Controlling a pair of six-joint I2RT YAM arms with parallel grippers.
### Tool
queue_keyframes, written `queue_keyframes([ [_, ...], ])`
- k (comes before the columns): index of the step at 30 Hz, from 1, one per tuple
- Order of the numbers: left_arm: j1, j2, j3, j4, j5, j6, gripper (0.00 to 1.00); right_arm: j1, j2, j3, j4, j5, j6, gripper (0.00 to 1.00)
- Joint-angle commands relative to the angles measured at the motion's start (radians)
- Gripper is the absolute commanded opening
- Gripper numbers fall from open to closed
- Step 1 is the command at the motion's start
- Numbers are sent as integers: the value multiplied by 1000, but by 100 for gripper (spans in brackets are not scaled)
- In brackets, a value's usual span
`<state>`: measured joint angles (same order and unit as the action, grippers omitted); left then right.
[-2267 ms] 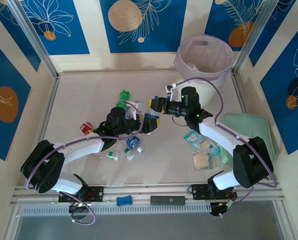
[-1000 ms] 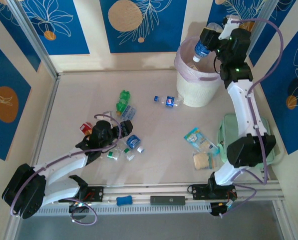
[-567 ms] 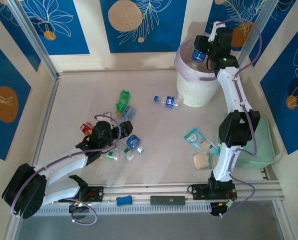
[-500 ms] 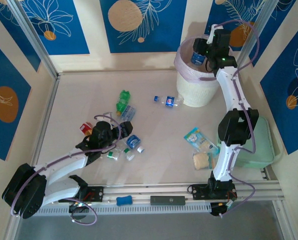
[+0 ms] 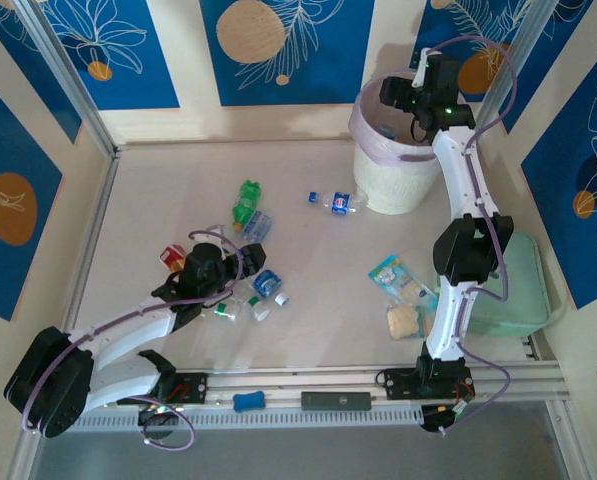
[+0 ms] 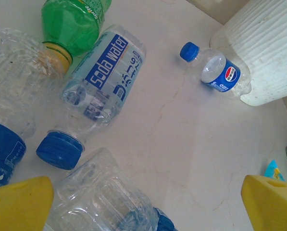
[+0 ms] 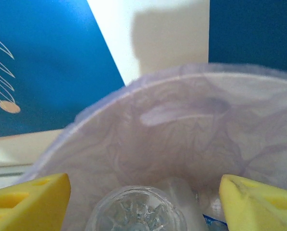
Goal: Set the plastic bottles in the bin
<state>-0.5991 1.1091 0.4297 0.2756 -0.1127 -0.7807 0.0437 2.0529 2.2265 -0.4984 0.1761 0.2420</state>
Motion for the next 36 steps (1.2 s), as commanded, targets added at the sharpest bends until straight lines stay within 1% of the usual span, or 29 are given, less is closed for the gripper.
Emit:
queue_keyframes([
  [1, 15, 0, -5, 19, 4, 0, 100, 14, -56, 43, -36, -22, -21, 83],
  [4, 24, -8, -2, 14, -1, 7, 100, 35, -111, 18, -35, -30, -38, 84],
  [7, 38, -20, 3, 6, -1, 16, 100, 64, -189, -53, -19, -47, -57, 85],
  [16, 97, -63, 18, -45, 21, 36, 100, 177, -456, -466, 109, -164, -81, 88],
  [20, 137, -83, 27, -73, 27, 44, 100, 241, -505, -611, 102, -229, -96, 91],
  [22, 161, -96, 33, -93, 27, 51, 100, 281, -505, -669, 86, -226, -113, 92],
  [24, 187, -111, 40, -113, 30, 58, 100, 322, -490, -710, 72, -189, -139, 93],
  [28, 234, -141, 44, -144, 30, 64, 100, 397, -408, -730, 41, -112, -187, 95],
  [32, 272, -168, 42, -177, 31, 64, 100, 438, -274, -649, -17, -62, -227, 96],
  [36, 297, -205, 36, -210, 29, 67, 100, 443, -102, -490, -133, 9, -265, 97],
])
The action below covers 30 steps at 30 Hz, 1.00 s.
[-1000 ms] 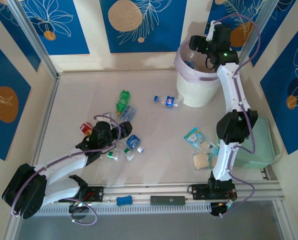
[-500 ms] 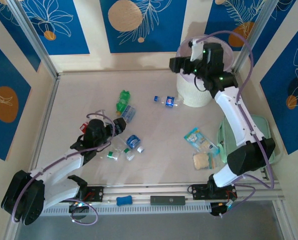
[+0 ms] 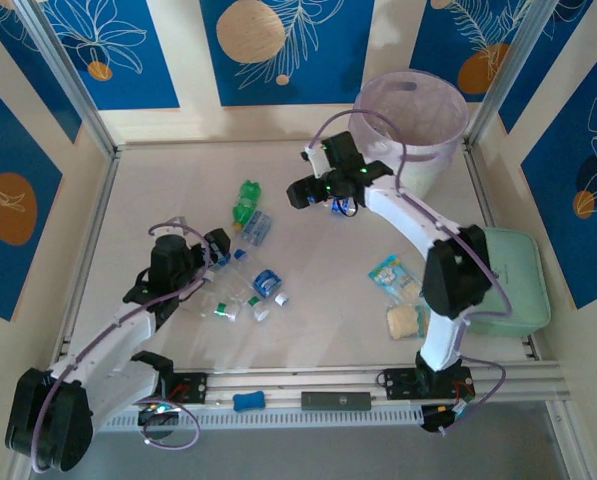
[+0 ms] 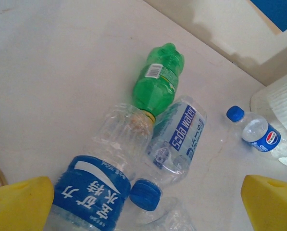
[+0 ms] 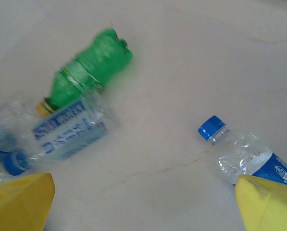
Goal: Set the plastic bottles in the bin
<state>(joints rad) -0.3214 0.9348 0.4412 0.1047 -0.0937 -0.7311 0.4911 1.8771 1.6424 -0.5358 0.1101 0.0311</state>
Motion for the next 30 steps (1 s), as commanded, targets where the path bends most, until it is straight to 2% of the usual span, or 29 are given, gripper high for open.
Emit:
queue_keyframes([
  [1, 24, -42, 21, -47, 9, 19, 100, -3, 120, 148, -127, 99, -68, 97],
  [7, 36, -89, -14, -70, 3, 5, 100, -12, 311, 345, -212, 209, -146, 99],
  [13, 41, -91, -42, -47, 12, -17, 100, -34, 432, 477, -296, 225, -161, 99],
  [30, 41, -71, -45, -14, 48, -38, 100, -48, 385, 309, -264, 170, -128, 100],
])
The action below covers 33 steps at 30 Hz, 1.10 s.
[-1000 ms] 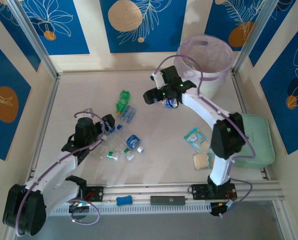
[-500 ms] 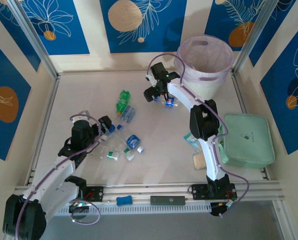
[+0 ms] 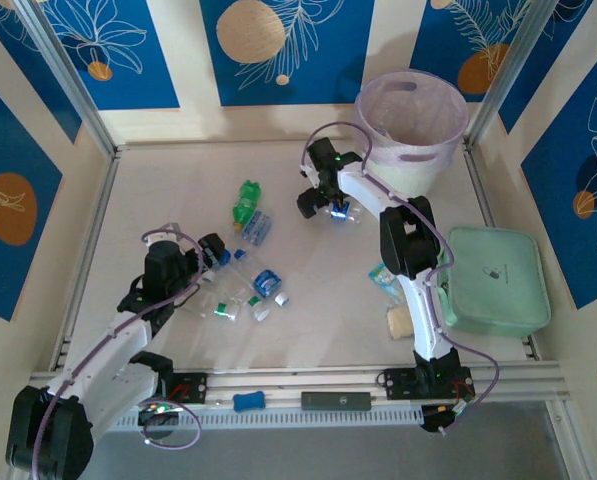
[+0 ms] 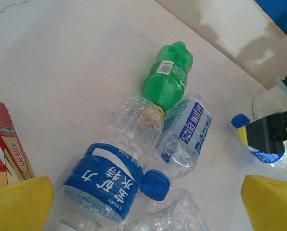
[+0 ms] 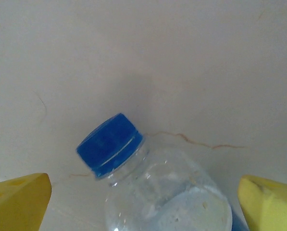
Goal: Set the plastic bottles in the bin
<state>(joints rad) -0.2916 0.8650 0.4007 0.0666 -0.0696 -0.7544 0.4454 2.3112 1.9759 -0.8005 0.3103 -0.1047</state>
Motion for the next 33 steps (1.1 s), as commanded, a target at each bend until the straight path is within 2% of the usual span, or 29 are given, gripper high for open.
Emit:
queue_keyframes([
  [1, 11, -1, -6, 27, 25, -18, 100, -2, -53, -39, 5, -30, 10, 100],
  [14, 11, 3, -12, 47, 40, -37, 100, 25, -213, -297, 52, -19, 53, 100],
  [23, 11, 23, -13, 74, 68, -55, 100, 32, -241, -362, 50, -41, 77, 87],
  [33, 11, -21, -21, 41, 57, -56, 100, 34, -211, -345, 48, -43, 87, 78],
])
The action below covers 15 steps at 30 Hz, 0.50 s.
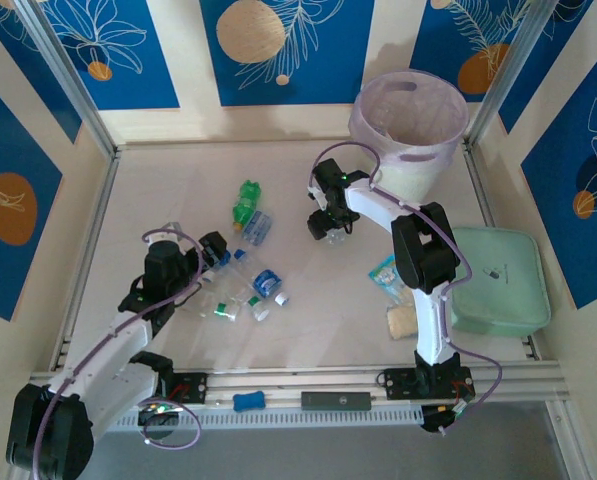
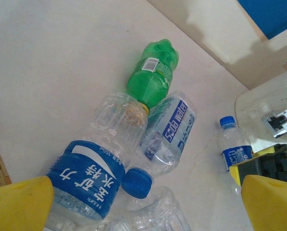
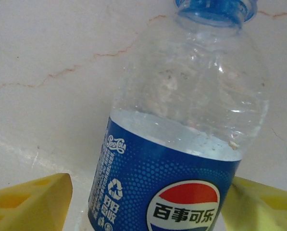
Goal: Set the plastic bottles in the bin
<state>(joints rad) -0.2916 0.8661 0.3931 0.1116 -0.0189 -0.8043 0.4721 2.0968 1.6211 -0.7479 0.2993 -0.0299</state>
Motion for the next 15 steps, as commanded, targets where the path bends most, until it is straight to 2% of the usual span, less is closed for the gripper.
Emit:
queue_keyframes([
  [1, 11, -24, -14, -6, 6, -5, 100, 9, 5, 12, -5, -31, 13, 77],
  [4, 11, -24, -12, -4, 7, -5, 100, 8, 5, 14, -4, -34, 17, 72],
  [10, 11, -18, -9, 2, 9, -5, 100, 8, 5, 19, -4, -31, 23, 52],
  [15, 11, -16, -7, 2, 8, -3, 100, 9, -44, 12, 20, -68, 41, 50],
])
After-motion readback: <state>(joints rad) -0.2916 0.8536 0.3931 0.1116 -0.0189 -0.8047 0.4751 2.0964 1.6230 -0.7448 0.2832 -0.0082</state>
